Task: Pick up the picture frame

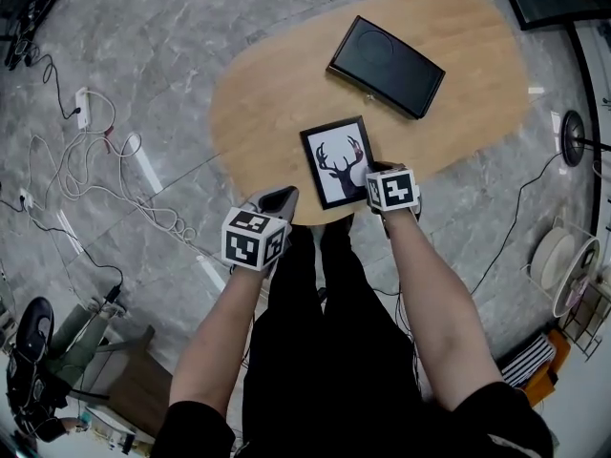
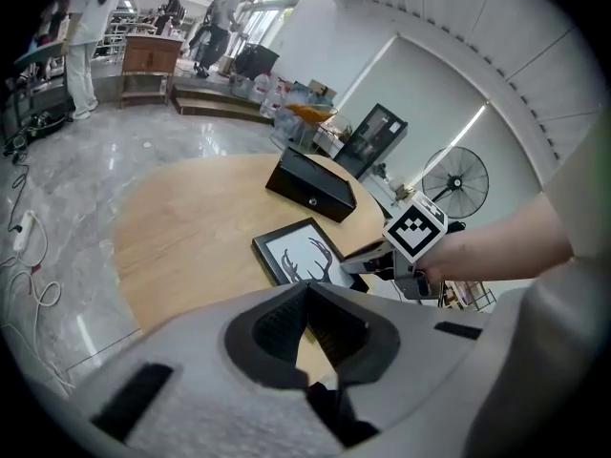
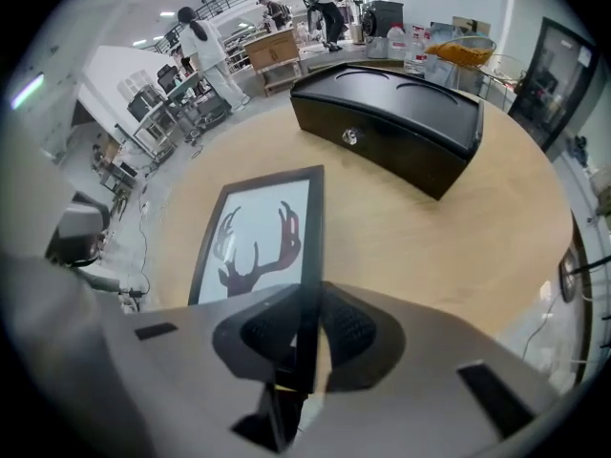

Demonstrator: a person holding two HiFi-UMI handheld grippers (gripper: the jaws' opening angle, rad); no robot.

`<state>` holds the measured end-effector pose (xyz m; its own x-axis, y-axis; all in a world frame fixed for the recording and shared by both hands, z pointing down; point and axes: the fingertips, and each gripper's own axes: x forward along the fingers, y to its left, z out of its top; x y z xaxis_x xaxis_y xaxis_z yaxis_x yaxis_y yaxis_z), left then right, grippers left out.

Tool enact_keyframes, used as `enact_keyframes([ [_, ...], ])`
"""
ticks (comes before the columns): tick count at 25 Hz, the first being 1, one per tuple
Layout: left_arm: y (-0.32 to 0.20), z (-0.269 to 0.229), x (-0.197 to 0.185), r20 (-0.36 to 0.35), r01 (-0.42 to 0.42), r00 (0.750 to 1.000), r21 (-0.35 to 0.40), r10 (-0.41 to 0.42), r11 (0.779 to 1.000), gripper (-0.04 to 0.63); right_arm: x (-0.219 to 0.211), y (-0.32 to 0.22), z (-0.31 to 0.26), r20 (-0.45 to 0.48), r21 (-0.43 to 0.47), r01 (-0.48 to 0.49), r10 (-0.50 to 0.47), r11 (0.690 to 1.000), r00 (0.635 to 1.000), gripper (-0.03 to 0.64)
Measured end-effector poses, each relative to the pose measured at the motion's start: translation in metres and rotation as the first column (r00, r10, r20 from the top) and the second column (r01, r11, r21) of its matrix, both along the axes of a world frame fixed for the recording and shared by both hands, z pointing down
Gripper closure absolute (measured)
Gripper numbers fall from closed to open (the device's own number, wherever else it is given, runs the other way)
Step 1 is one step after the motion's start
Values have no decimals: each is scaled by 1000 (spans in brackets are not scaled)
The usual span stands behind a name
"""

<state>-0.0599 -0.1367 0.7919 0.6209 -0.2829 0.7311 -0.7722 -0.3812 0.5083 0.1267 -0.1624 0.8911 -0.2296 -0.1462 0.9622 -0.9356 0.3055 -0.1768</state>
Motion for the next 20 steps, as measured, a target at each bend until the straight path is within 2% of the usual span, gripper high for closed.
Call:
enact_keyframes([
  [5,-3,-29,-3,-10,20,1000,16,-20,1000,583,-8,4,-27,54,4,-13,13,1000,998,548],
  [11,-12,-46,-5,-12,28,1000,56,-28,998,583,-5,0,-28,59,9,-30,30,1000,998,543],
  [20,17,-25,-15,-17,34,999,10,-34,999,583,-6,8,-16,61,9,-43,43,999,997,545],
])
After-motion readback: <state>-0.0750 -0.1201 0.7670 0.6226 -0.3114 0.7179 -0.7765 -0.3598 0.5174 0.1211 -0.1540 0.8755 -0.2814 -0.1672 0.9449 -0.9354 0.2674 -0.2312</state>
